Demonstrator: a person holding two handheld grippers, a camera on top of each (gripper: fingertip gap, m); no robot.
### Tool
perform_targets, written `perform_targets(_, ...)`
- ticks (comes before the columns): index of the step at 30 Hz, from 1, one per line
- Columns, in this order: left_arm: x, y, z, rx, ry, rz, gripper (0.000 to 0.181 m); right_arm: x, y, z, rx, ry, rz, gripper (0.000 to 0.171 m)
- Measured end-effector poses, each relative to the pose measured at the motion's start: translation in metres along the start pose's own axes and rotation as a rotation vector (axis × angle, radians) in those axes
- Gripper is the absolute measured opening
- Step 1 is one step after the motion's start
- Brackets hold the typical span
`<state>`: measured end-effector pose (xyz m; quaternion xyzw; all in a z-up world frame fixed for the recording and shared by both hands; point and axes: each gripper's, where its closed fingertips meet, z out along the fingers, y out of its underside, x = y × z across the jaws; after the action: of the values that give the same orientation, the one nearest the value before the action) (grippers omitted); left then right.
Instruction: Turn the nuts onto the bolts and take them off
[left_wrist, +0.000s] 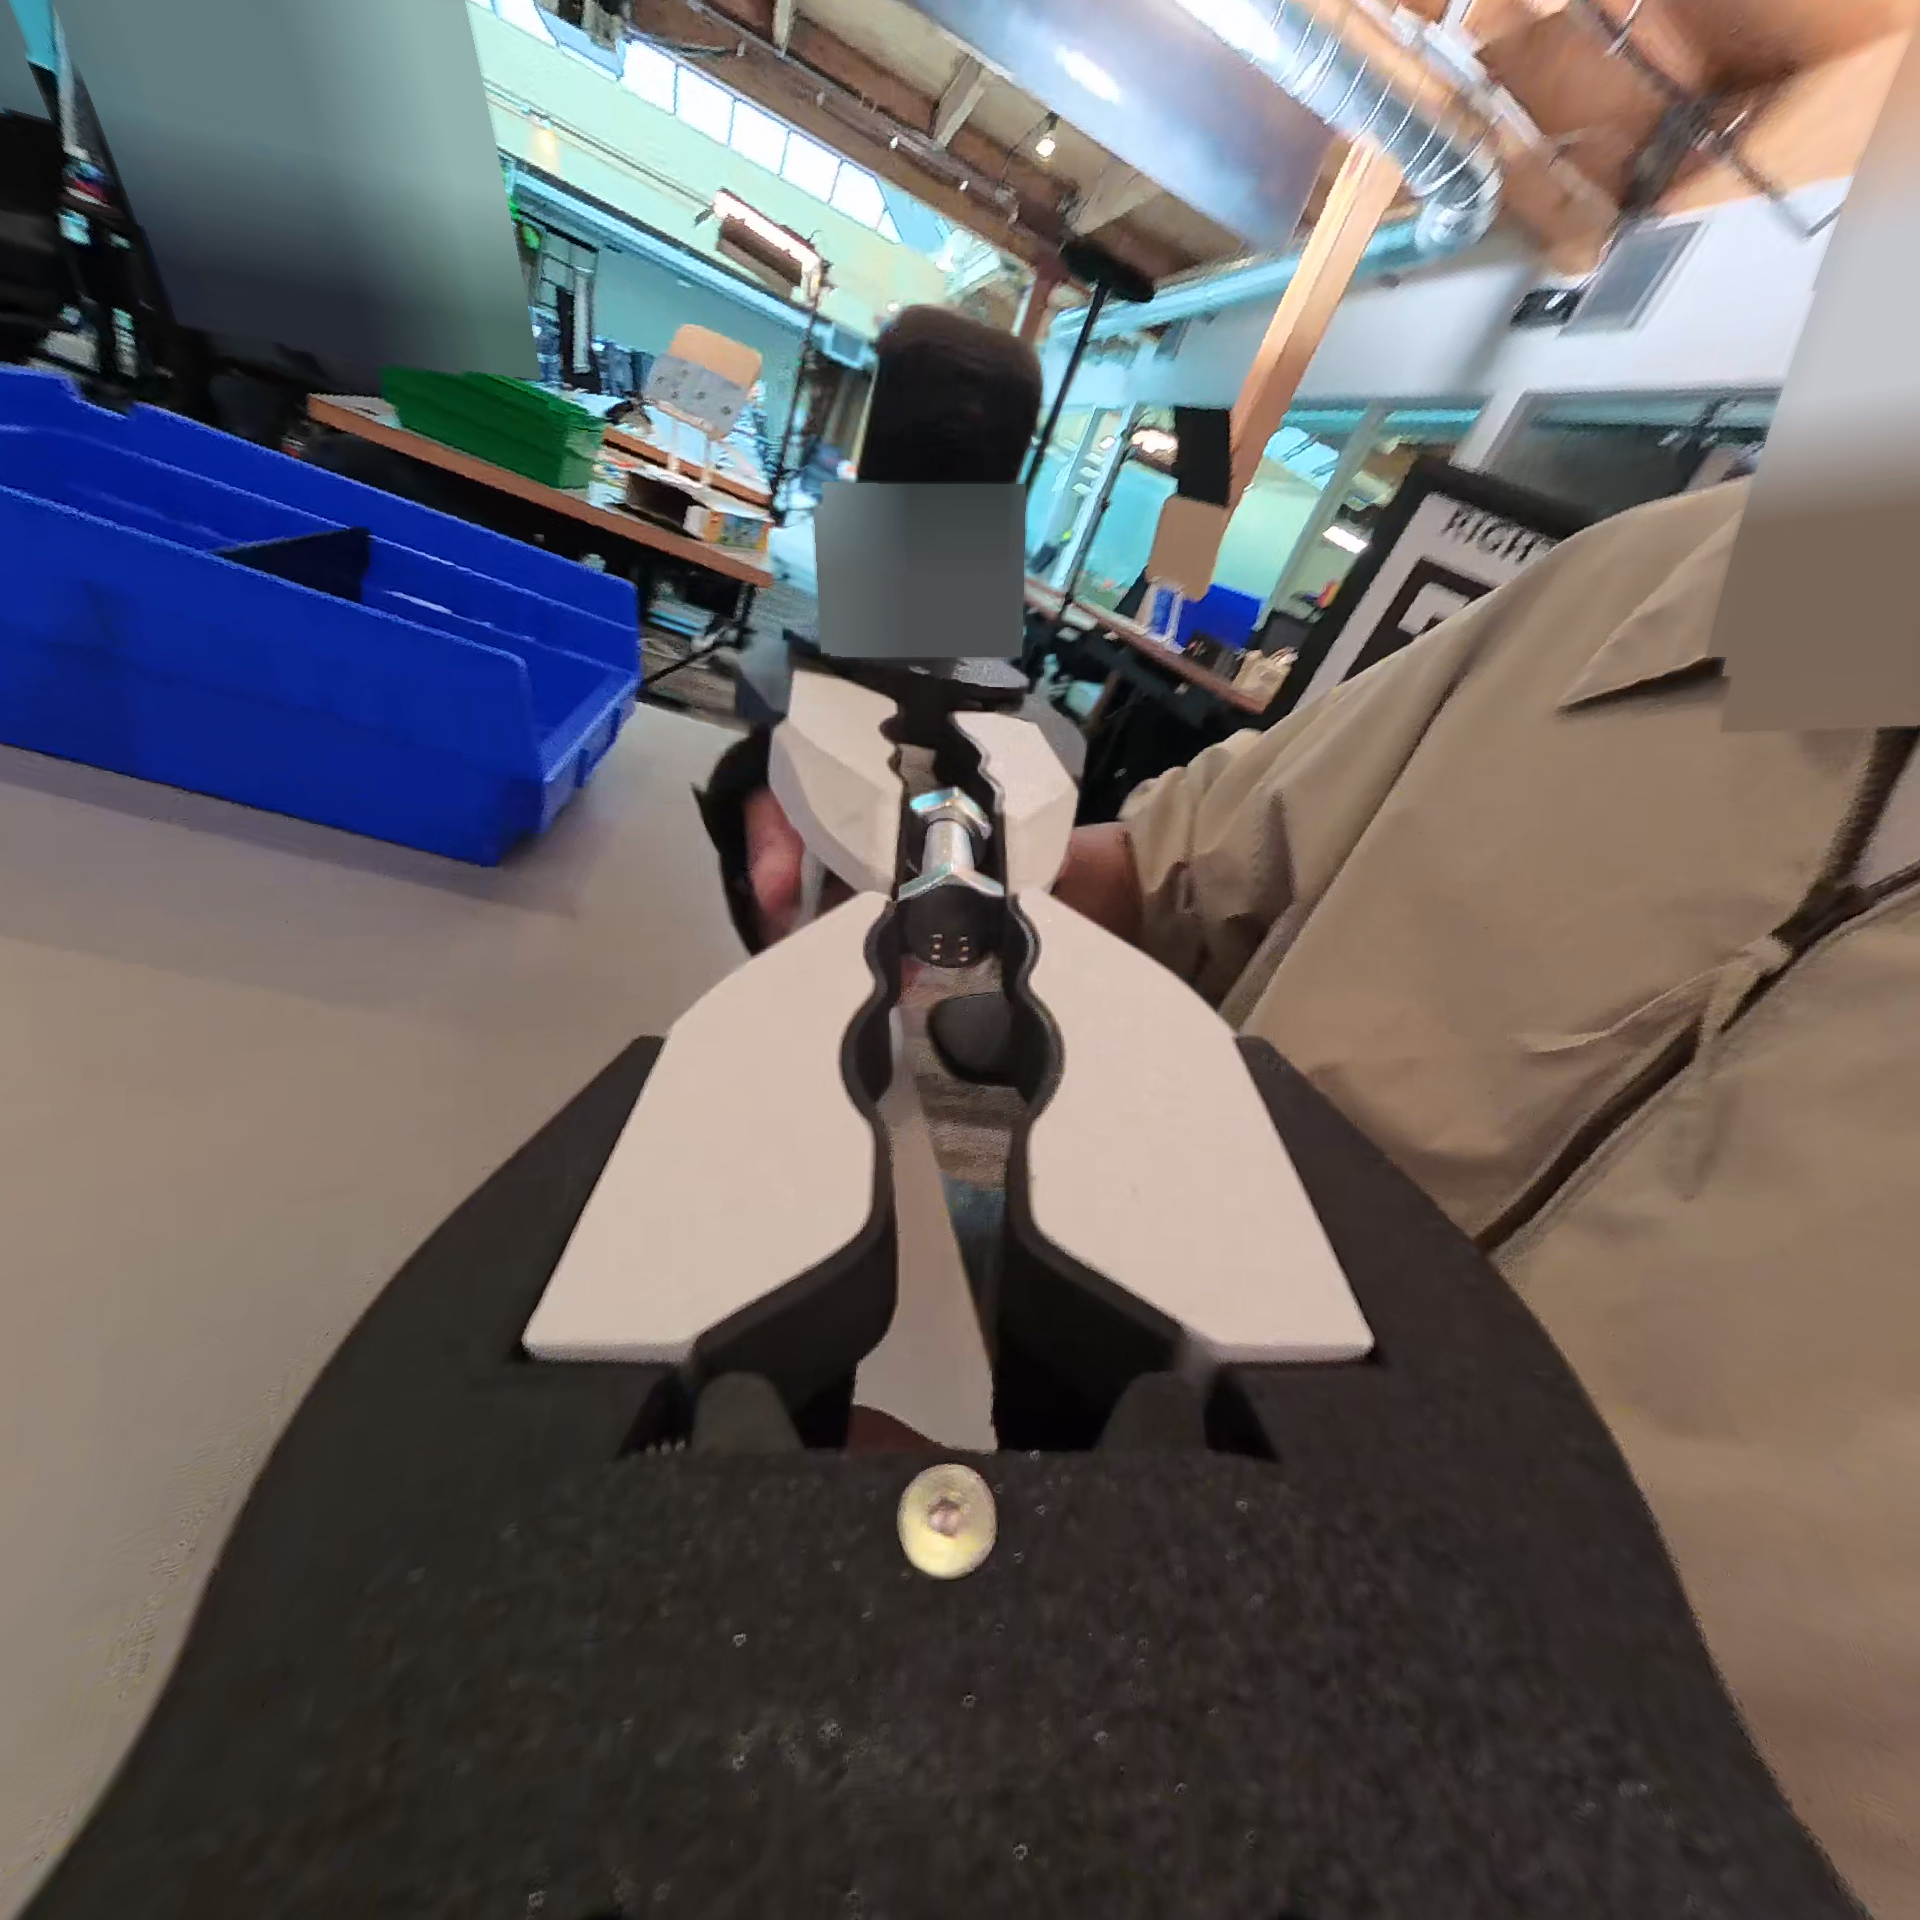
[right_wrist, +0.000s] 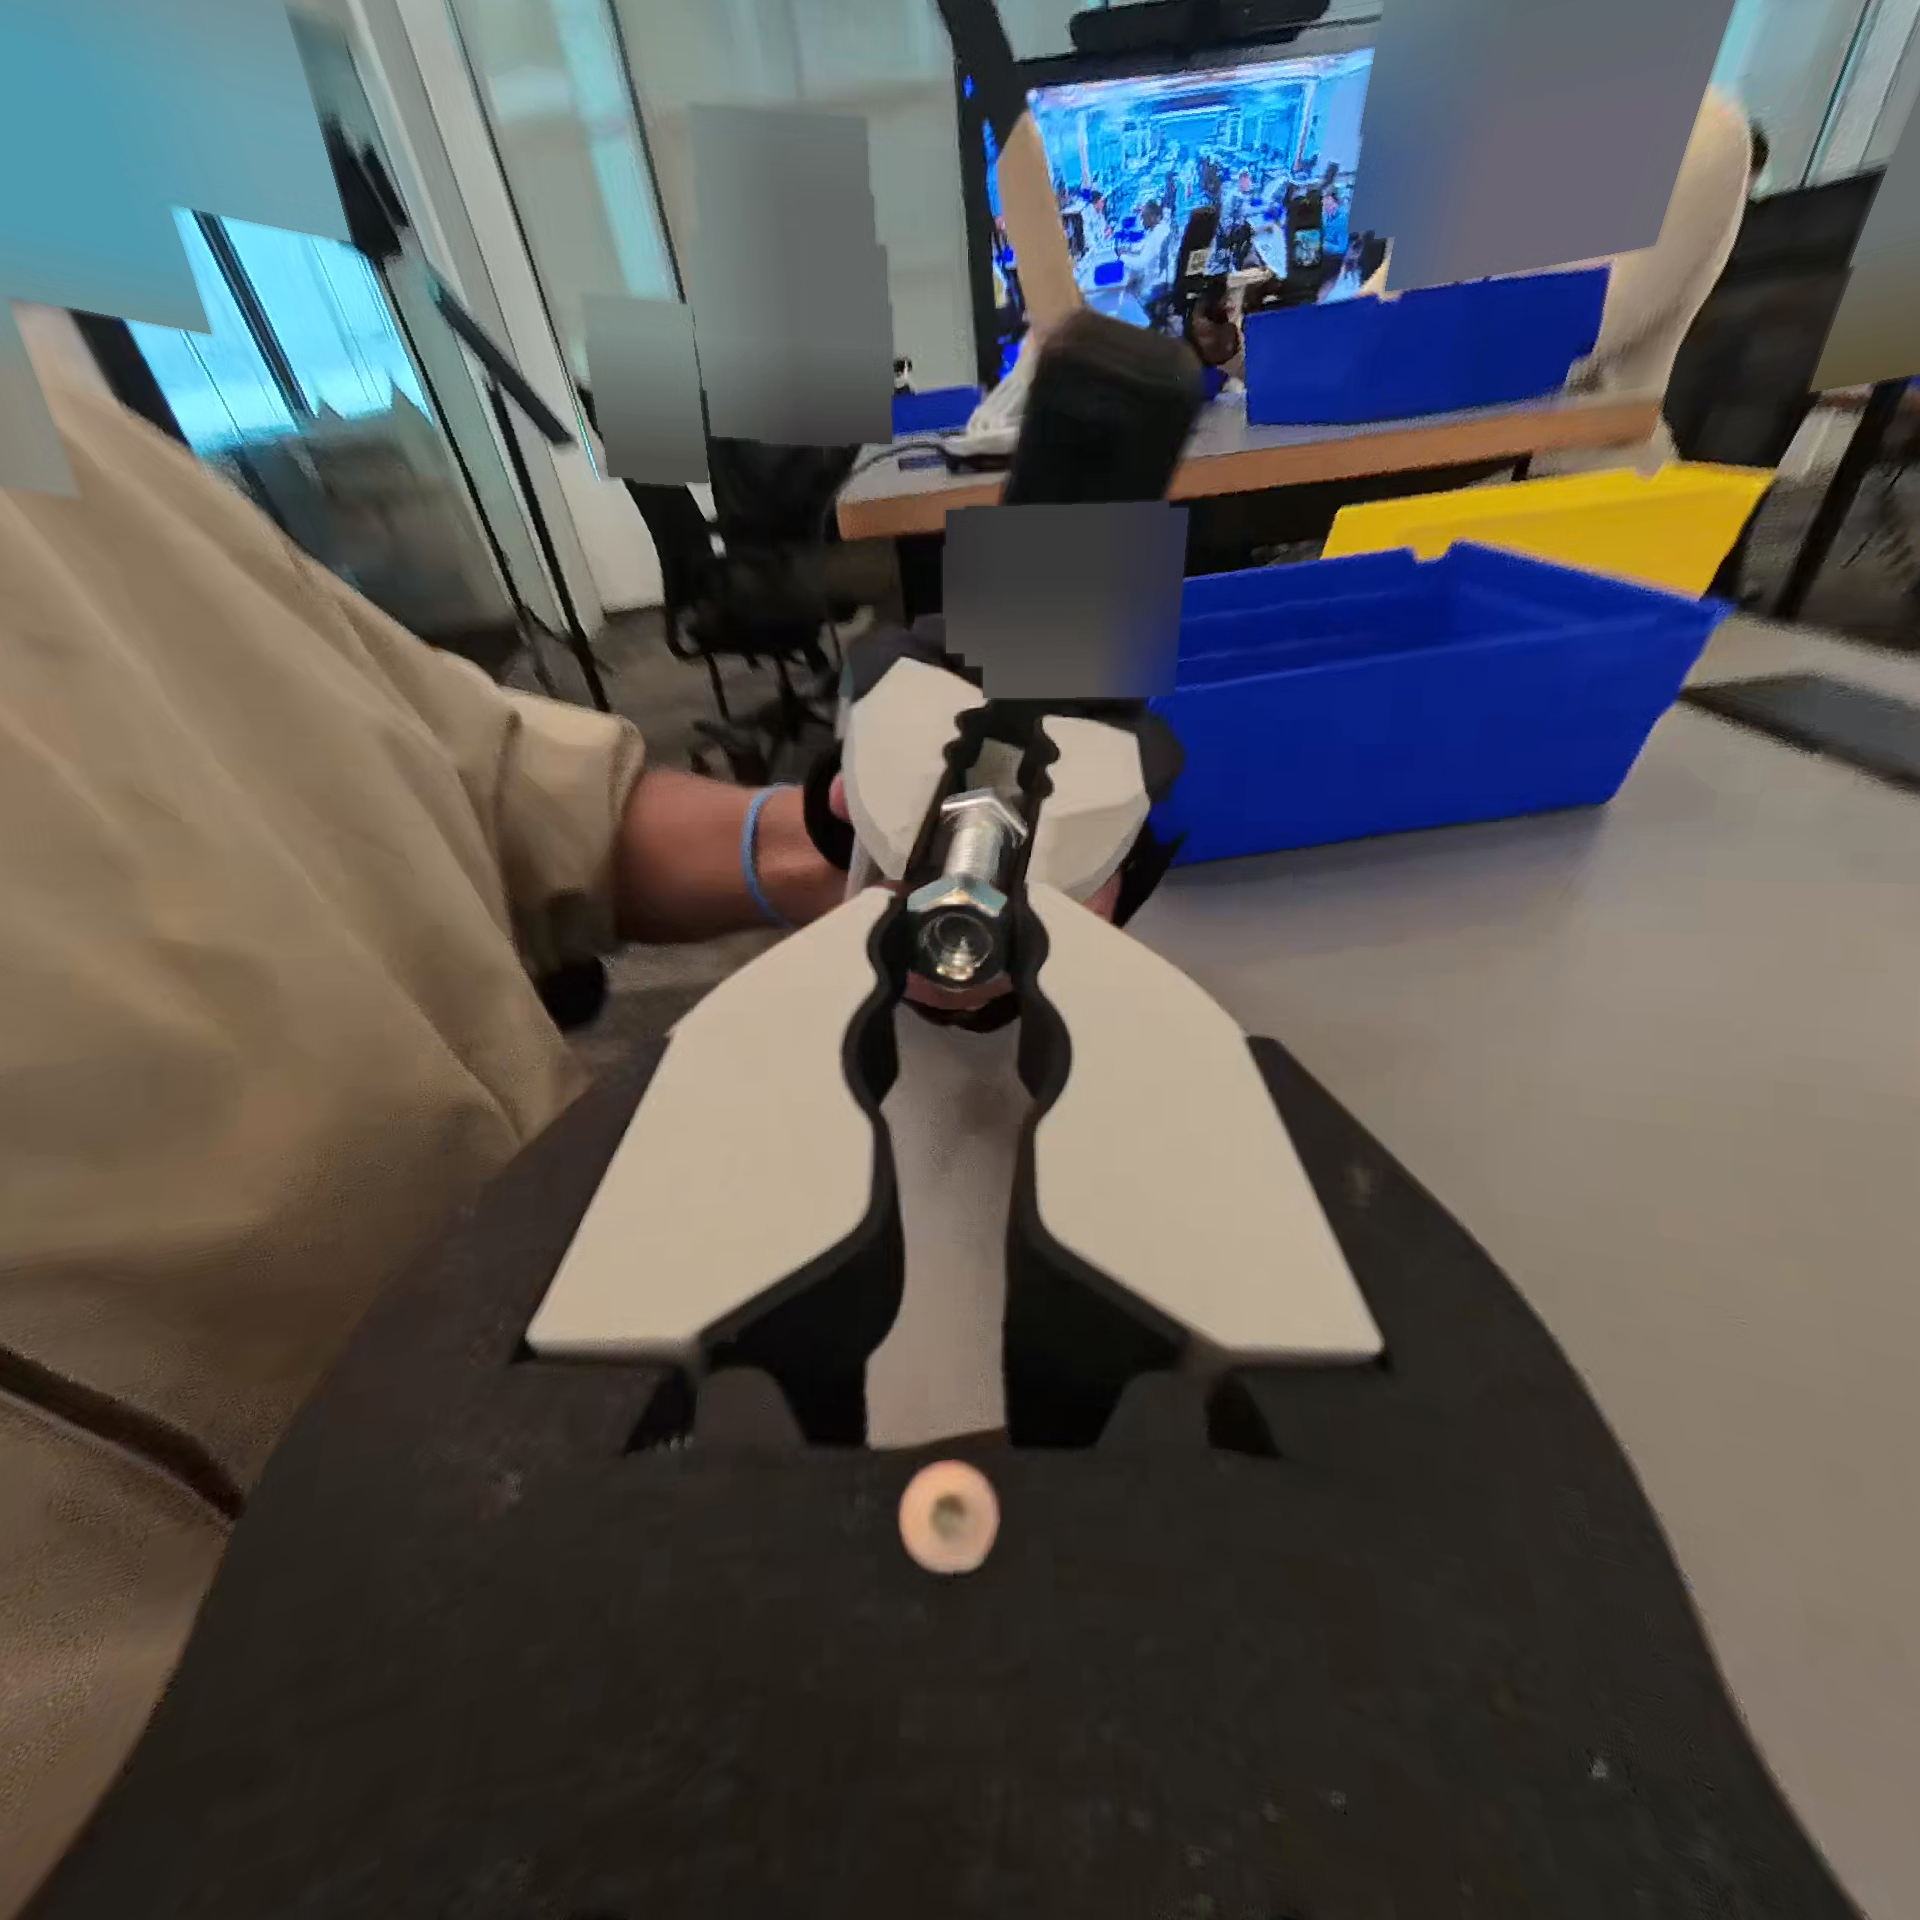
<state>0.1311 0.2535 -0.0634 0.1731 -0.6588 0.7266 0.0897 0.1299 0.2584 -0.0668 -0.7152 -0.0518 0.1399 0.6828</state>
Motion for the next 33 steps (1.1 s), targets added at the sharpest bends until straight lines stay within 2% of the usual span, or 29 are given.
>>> perform_targets(8,0.001,-0.005,0.001,0.075,0.197,-0.385,0.017,0.006,-0.003,-0.003,-0.158,0.132,-0.66,0.019)
perform_targets(12,0.001,-0.003,0.0,0.086,0.26,-0.491,0.017,0.005,-0.002,-0.003,-0.221,0.184,-0.958,0.019)
perform_targets(14,0.004,-0.002,0.001,0.08,0.273,-0.482,0.017,0.002,-0.002,-0.003,-0.223,0.177,-0.996,0.019)
perform_targets(18,0.003,-0.005,0.001,0.093,0.246,-0.431,0.017,0.002,-0.007,-0.004,-0.142,0.139,-0.734,0.022)
perform_targets(23,-0.006,-0.009,-0.007,0.096,0.143,-0.283,0.017,-0.002,-0.008,-0.002,-0.026,0.072,-0.348,0.056)
perform_targets(28,-0.019,-0.007,-0.017,0.004,-0.083,0.015,0.017,0.015,-0.006,-0.006,0.175,-0.022,0.368,0.061)
perform_targets(29,-0.02,-0.006,-0.018,-0.026,-0.118,0.068,0.018,0.016,-0.005,-0.006,0.212,-0.054,0.5,0.058)
perform_targets(31,-0.022,-0.007,-0.02,-0.048,-0.157,0.127,0.017,0.019,0.0,-0.004,0.265,-0.117,0.716,0.06)
perform_targets(33,-0.024,-0.005,-0.02,-0.085,-0.185,0.165,0.018,0.02,-0.001,-0.003,0.332,-0.194,0.881,0.052)
